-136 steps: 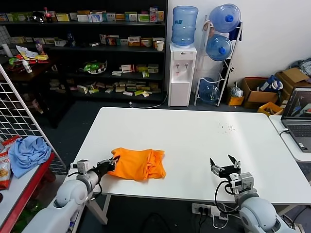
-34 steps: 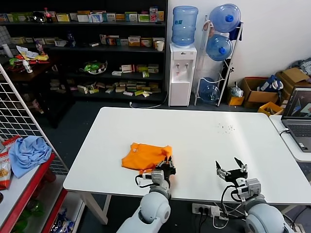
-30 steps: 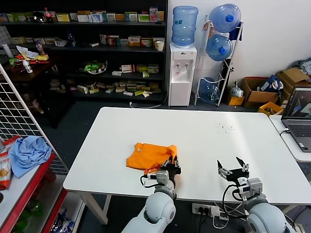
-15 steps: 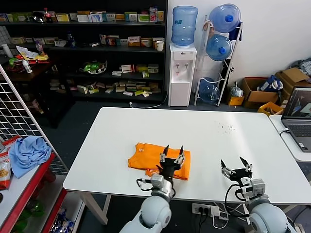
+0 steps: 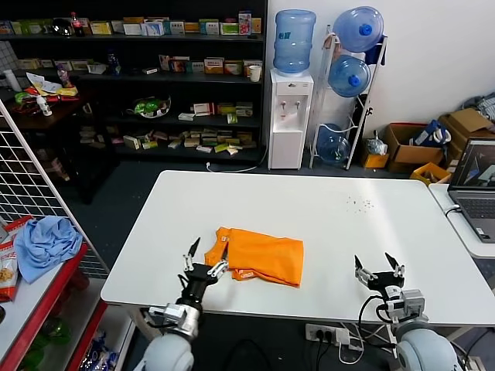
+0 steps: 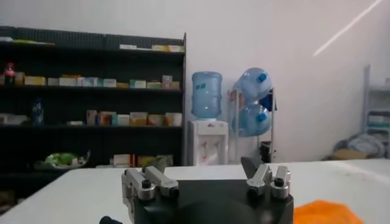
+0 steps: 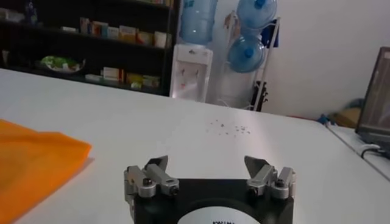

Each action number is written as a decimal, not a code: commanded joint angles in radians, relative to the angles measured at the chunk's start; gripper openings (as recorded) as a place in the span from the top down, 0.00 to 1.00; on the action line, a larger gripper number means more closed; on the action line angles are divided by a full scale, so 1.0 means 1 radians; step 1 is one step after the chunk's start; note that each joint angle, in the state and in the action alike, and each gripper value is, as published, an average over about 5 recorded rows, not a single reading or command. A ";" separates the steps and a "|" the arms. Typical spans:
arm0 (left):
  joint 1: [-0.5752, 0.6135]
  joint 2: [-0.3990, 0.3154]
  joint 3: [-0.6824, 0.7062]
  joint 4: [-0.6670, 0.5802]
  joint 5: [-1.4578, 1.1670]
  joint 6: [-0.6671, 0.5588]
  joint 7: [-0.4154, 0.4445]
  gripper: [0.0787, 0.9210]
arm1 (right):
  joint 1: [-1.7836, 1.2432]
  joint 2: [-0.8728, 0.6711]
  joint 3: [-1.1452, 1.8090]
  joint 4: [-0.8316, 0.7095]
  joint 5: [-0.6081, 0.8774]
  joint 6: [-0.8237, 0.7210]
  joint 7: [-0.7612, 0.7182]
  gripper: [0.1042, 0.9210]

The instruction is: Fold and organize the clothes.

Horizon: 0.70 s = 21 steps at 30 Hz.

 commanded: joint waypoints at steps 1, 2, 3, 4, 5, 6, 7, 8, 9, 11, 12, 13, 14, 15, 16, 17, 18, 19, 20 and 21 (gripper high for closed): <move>0.089 0.149 -0.158 -0.037 0.061 -0.019 0.044 0.12 | -0.007 0.106 0.096 0.017 -0.114 -0.018 -0.091 0.12; 0.091 0.151 -0.163 -0.034 0.058 -0.016 0.046 0.12 | -0.008 0.108 0.103 0.025 -0.121 -0.022 -0.099 0.12; 0.094 0.152 -0.167 -0.032 0.054 -0.014 0.048 0.12 | -0.010 0.110 0.109 0.032 -0.126 -0.026 -0.107 0.12; 0.097 0.152 -0.169 -0.031 0.047 -0.013 0.052 0.12 | -0.013 0.112 0.115 0.038 -0.130 -0.031 -0.113 0.12; 0.101 0.152 -0.172 -0.030 0.040 -0.011 0.057 0.12 | -0.015 0.113 0.120 0.045 -0.135 -0.037 -0.119 0.12; 0.105 0.151 -0.174 -0.031 0.030 -0.006 0.064 0.12 | -0.018 0.114 0.125 0.051 -0.138 -0.041 -0.124 0.12; 0.108 0.150 -0.175 -0.034 0.020 0.002 0.072 0.12 | -0.020 0.115 0.127 0.056 -0.142 -0.045 -0.129 0.12; 0.112 0.148 -0.177 -0.039 0.010 0.014 0.079 0.12 | -0.022 0.117 0.128 0.060 -0.147 -0.048 -0.133 0.12; 0.116 0.147 -0.178 -0.047 0.002 0.029 0.086 0.12 | -0.025 0.118 0.129 0.063 -0.150 -0.049 -0.137 0.12; 0.122 0.146 -0.180 -0.066 -0.009 0.062 0.094 0.12 | -0.029 0.121 0.126 0.067 -0.155 -0.051 -0.142 0.12; 0.125 0.145 -0.181 -0.076 -0.013 0.077 0.097 0.12 | -0.030 0.122 0.124 0.069 -0.157 -0.052 -0.143 0.12; 0.127 0.144 -0.183 -0.083 -0.016 0.089 0.099 0.12 | -0.031 0.122 0.123 0.069 -0.158 -0.053 -0.145 0.12; 0.128 0.143 -0.184 -0.089 -0.018 0.097 0.100 0.12 | -0.032 0.122 0.121 0.070 -0.158 -0.053 -0.145 0.12; 0.130 0.141 -0.185 -0.092 -0.020 0.102 0.102 0.12 | -0.032 0.121 0.120 0.071 -0.158 -0.053 -0.146 0.12; 0.131 0.139 -0.185 -0.094 -0.021 0.104 0.103 0.12 | -0.032 0.120 0.119 0.071 -0.158 -0.053 -0.147 0.12; 0.132 0.137 -0.186 -0.094 -0.020 0.104 0.104 0.12 | -0.032 0.118 0.118 0.070 -0.157 -0.053 -0.147 0.12; 0.133 0.134 -0.186 -0.094 -0.017 0.103 0.104 0.12 | -0.031 0.116 0.116 0.070 -0.155 -0.052 -0.147 0.12; 0.134 0.131 -0.186 -0.093 -0.015 0.102 0.103 0.12 | -0.030 0.114 0.113 0.070 -0.153 -0.051 -0.148 0.12; 0.135 0.127 -0.187 -0.092 -0.013 0.101 0.101 0.12 | -0.029 0.113 0.109 0.070 -0.151 -0.050 -0.148 0.12; 0.135 0.124 -0.187 -0.091 -0.011 0.100 0.099 0.12 | -0.027 0.112 0.104 0.070 -0.150 -0.049 -0.147 0.12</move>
